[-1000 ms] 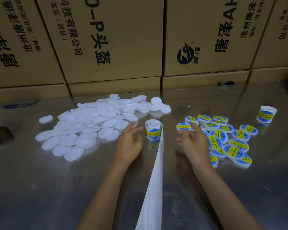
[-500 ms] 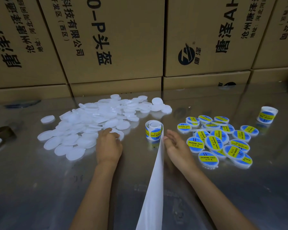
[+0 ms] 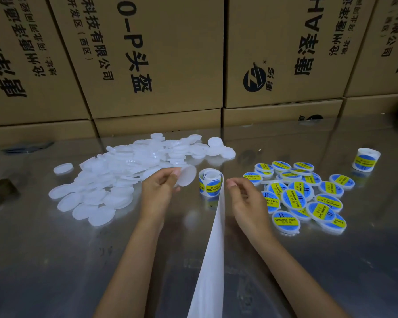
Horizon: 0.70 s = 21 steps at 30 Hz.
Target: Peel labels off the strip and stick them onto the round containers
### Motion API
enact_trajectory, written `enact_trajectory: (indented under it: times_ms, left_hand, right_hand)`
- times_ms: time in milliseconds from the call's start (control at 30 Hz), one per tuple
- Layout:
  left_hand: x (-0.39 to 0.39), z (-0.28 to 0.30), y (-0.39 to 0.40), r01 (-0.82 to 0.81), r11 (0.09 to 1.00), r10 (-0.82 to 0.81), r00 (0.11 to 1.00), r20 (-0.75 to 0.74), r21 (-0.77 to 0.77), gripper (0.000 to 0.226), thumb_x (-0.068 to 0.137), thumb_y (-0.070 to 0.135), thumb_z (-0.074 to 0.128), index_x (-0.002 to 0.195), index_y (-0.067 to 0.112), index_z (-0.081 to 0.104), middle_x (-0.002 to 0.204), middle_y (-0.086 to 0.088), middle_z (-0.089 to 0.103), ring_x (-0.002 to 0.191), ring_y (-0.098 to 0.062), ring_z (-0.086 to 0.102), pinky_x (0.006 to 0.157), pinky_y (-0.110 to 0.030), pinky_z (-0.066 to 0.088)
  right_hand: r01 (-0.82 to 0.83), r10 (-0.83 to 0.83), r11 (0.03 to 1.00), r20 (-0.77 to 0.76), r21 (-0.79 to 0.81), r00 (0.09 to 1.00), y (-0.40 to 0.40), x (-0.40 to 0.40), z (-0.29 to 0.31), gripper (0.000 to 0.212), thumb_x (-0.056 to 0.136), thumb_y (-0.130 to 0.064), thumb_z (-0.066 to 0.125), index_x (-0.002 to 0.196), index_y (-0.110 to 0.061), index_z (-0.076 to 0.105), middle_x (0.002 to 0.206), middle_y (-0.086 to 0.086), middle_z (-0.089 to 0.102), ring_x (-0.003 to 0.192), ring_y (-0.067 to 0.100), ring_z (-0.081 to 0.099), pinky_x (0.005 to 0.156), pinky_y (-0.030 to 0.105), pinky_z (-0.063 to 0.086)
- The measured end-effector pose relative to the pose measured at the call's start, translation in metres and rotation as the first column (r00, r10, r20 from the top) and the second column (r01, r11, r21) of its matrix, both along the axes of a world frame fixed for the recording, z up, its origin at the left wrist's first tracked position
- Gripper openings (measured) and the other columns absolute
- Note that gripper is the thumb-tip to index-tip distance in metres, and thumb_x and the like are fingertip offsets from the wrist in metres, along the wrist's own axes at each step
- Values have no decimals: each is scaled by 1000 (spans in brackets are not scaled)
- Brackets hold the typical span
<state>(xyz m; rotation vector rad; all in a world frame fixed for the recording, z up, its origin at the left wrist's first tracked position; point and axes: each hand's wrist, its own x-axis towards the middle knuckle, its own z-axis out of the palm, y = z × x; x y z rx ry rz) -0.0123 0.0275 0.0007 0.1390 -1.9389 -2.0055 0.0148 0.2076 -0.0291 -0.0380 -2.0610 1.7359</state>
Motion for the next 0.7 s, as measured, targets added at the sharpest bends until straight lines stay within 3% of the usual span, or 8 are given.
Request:
enact_trajectory:
  times_ms: [67, 167, 267, 367, 433, 533, 633, 700]
  left_hand:
    - [7, 9, 8, 136, 990, -137, 989, -63, -25, 10, 95, 16, 66, 97, 16, 77, 91, 9, 77, 91, -15, 70, 73, -16, 55]
    - [15, 15, 22, 312, 934, -338, 930, -145, -173, 12, 94, 10, 66, 99, 9, 77, 103, 1, 77, 102, -13, 70, 88, -22, 54]
    - [19, 14, 34, 406, 869, -451, 885, -115, -282, 11, 91, 2, 68, 95, 6, 78, 111, -3, 75, 101, -8, 70, 86, -16, 51]
    - [22, 13, 43, 426, 870, -454, 889, -64, -247, 21, 91, 3, 69, 104, 18, 75, 125, 7, 66, 96, 1, 68, 81, -15, 52]
    - [21, 11, 46, 436, 887, -444, 896, -25, -150, 33, 91, 11, 71, 121, 26, 66, 122, 12, 66, 100, 2, 67, 81, -15, 53]
    - [21, 10, 47, 430, 895, -430, 903, 28, -119, 33, 94, 17, 68, 125, 28, 64, 88, 2, 72, 74, -6, 68, 73, -19, 54]
    - [19, 10, 45, 326, 945, -327, 945, 10, 35, 23, 95, 7, 64, 112, 21, 69, 95, -5, 73, 79, -19, 74, 70, -30, 61]
    - [14, 9, 40, 261, 955, -267, 963, 24, 141, 23, 97, 2, 60, 110, 19, 68, 104, -10, 71, 81, -26, 76, 66, -35, 63]
  right_hand:
    - [-75, 91, 981, 79, -178, 993, -2, 1, 7, 34, 102, -32, 50, 90, -9, 72, 79, 5, 74, 70, 10, 64, 65, 17, 48]
    - [-226, 364, 852, 223, -473, 905, 0, 3, 21, 64, 100, -54, 37, 91, -1, 71, 80, 20, 73, 62, 21, 63, 57, 27, 47]
    - [-265, 449, 757, 181, -597, 875, 6, 5, 26, 53, 101, -44, 42, 96, 1, 69, 81, 21, 73, 62, 21, 64, 59, 28, 48]
    - [-254, 438, 713, 132, -654, 889, 8, 6, 26, 31, 102, -22, 45, 92, 0, 64, 70, 14, 70, 57, 19, 63, 55, 25, 47]
    - [-311, 465, 709, 88, -633, 881, 9, 6, 26, 29, 103, -18, 44, 92, 0, 64, 71, 14, 68, 57, 19, 62, 54, 26, 46]
    - [-384, 454, 830, 89, -405, 887, 7, 7, 22, 31, 104, -22, 46, 91, -4, 68, 76, 17, 70, 59, 19, 60, 53, 26, 45]
    - [-183, 195, 976, 107, -115, 975, 5, 4, 12, 33, 100, -32, 54, 80, -10, 69, 69, 7, 71, 59, 14, 60, 58, 28, 48]
    - [-37, 40, 998, 59, -51, 997, 10, -1, 5, 25, 99, -27, 55, 81, -14, 67, 68, -1, 70, 66, 13, 63, 71, 35, 52]
